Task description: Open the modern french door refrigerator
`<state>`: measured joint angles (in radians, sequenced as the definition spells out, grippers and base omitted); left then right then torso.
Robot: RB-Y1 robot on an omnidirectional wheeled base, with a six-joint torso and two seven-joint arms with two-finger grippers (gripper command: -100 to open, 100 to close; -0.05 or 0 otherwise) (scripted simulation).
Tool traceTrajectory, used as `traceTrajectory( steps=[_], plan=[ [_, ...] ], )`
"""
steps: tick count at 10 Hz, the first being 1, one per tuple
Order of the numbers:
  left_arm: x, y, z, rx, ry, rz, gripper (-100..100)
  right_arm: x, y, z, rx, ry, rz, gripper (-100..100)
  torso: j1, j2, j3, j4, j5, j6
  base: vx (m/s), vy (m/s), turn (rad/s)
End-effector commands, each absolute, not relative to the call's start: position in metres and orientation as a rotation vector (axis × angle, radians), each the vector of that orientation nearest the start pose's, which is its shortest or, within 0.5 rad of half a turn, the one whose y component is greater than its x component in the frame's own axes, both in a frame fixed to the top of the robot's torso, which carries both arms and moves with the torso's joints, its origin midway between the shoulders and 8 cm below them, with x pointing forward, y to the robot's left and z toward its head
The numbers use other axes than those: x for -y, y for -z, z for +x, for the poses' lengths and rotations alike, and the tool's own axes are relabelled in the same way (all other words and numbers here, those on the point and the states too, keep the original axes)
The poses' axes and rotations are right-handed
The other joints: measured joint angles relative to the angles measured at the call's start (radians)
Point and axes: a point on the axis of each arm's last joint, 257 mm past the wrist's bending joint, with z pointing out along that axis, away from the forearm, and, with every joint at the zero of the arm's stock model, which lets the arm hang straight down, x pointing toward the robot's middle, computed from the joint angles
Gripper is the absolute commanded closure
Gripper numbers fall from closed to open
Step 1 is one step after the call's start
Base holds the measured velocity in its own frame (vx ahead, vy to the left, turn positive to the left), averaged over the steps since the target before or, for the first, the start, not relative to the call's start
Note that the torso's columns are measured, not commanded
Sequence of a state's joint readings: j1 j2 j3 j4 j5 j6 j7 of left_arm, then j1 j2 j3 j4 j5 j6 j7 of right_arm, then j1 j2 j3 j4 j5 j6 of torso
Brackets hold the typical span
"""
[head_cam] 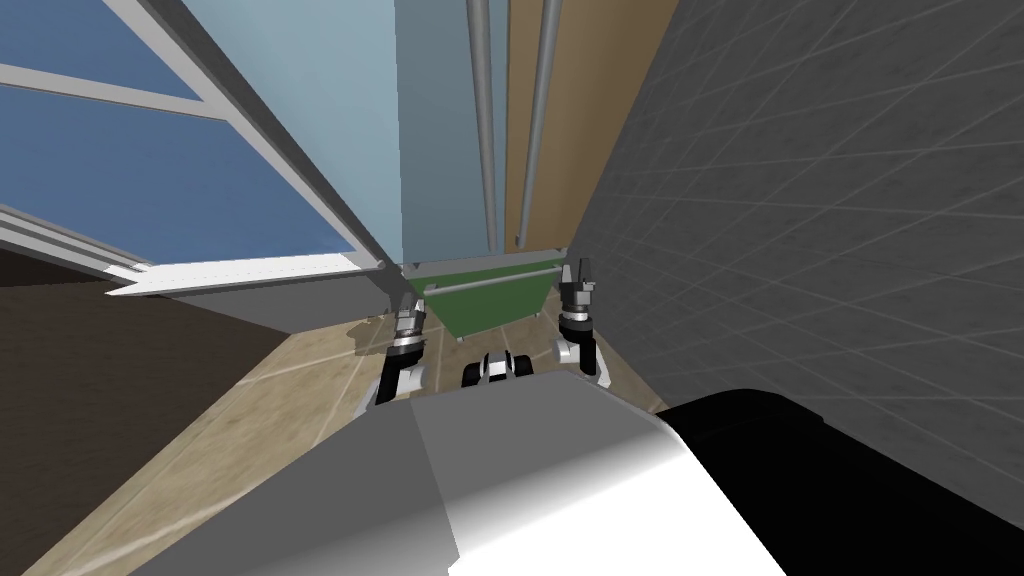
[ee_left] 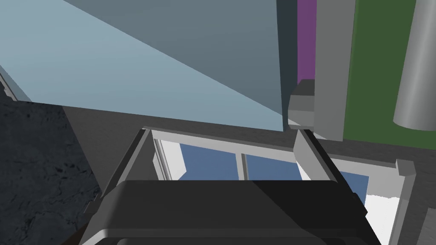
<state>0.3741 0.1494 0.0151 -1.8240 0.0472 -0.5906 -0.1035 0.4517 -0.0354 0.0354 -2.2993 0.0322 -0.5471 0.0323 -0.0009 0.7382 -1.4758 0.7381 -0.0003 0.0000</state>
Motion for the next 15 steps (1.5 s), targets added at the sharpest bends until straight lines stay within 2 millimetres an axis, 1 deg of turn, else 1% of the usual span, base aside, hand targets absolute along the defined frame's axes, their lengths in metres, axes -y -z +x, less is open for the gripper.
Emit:
traceTrajectory(
  steps=[1,8,12,15],
  plan=[
    [-0.303,0.137,0.409,-0.913,1.152,-0.732,-100,0.252,-0.056,0.336,-0.59,-1.33,0.516,0,0.001,0.0,0.0,0.0,0.0,0.0,0.063,0.023,0.006],
    [-0.32,0.181,0.409,-0.951,1.114,-0.75,-100,0.252,-0.056,0.336,-0.59,-1.33,0.516,0,0.002,0.0,0.0,0.0,0.001,0.0,0.074,0.016,0.008],
    [-0.329,0.21,0.406,-0.967,1.092,-0.775,-100,0.252,-0.056,0.336,-0.59,-1.33,0.516,0,0.0,-0.001,-0.001,0.0,0.0,0.0,0.087,0.019,0.009],
    [-0.332,0.233,0.402,-0.967,1.082,-0.808,-100,0.252,-0.056,0.336,-0.59,-1.33,0.516,0,0.001,0.0,0.0,0.0,0.0,0.0,0.093,0.016,0.01]
  ],
)
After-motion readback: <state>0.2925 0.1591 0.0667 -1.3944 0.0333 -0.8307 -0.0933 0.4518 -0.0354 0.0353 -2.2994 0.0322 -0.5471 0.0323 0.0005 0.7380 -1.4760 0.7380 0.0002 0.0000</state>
